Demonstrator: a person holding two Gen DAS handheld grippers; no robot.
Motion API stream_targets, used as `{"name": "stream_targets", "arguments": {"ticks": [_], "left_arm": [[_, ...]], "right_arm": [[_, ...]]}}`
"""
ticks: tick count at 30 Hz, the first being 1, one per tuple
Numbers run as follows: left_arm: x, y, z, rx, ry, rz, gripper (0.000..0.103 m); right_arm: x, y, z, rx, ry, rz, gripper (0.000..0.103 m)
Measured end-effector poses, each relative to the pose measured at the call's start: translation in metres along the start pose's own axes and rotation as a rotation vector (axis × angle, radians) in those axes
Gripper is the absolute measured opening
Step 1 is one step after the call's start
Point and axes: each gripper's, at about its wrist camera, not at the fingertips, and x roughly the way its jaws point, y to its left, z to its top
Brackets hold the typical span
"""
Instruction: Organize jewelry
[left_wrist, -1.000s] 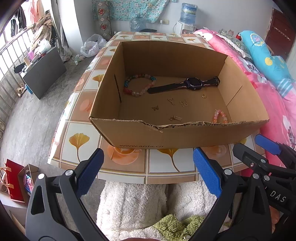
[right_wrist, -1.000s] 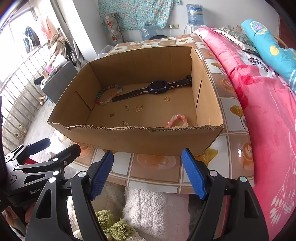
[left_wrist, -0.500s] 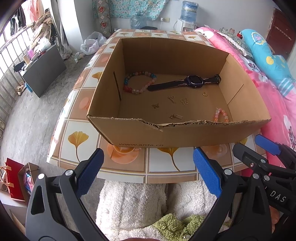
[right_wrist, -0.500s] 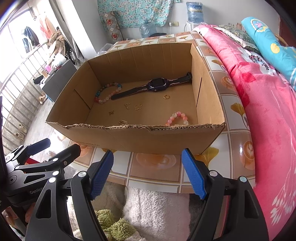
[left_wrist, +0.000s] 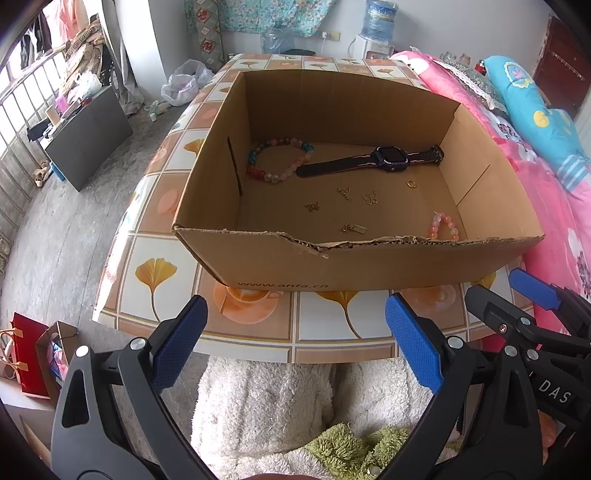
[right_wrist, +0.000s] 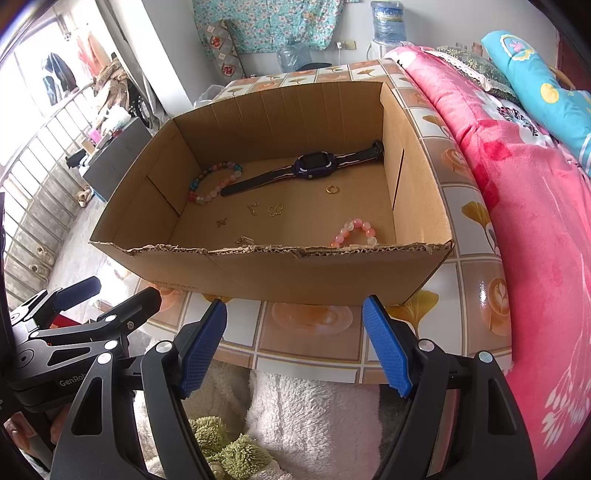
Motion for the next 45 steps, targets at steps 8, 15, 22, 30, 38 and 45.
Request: {"name": "stream_targets", "arguments": {"ticks": [8,15,22,30,38,45], "left_arm": [[0.0015,-0.0002,-0.0003,-0.001,0.005,0.003,0.093],[0.0033,-0.001,-0.0007,-0.001,0.01,0.006,0.093],[0.0067,-0.0022,-0.0011,0.0,0.021,0.009,0.093],[0.0067,-0.0031,-0.0005,-0.001,0.026,0.01,0.093],[0.0073,-0.0038,-0.0004,0.0,0.031,0.01,0.093],[0.0074,-0.004,-0.0002,-0.002,0.031,0.01,0.093]], "right_arm": [[0.0018,0.001,0.0005,-0.002,0.004,-0.005,0.074],[0.0031,-0.0002,0.0008,-0.001,0.009,-0.008,0.074],[0.0058,-0.0011,0.0008,0.003,0.017,-0.01,0.074],[0.0064,-0.0012,-0.0002,0.006,0.02,-0.01,0.074],[0.0071,-0.0026,0.0,0.006,0.022,-0.013,0.074],[0.0076,-0.0033,-0.0001,0.007,0.023,-0.011,0.074]]}}
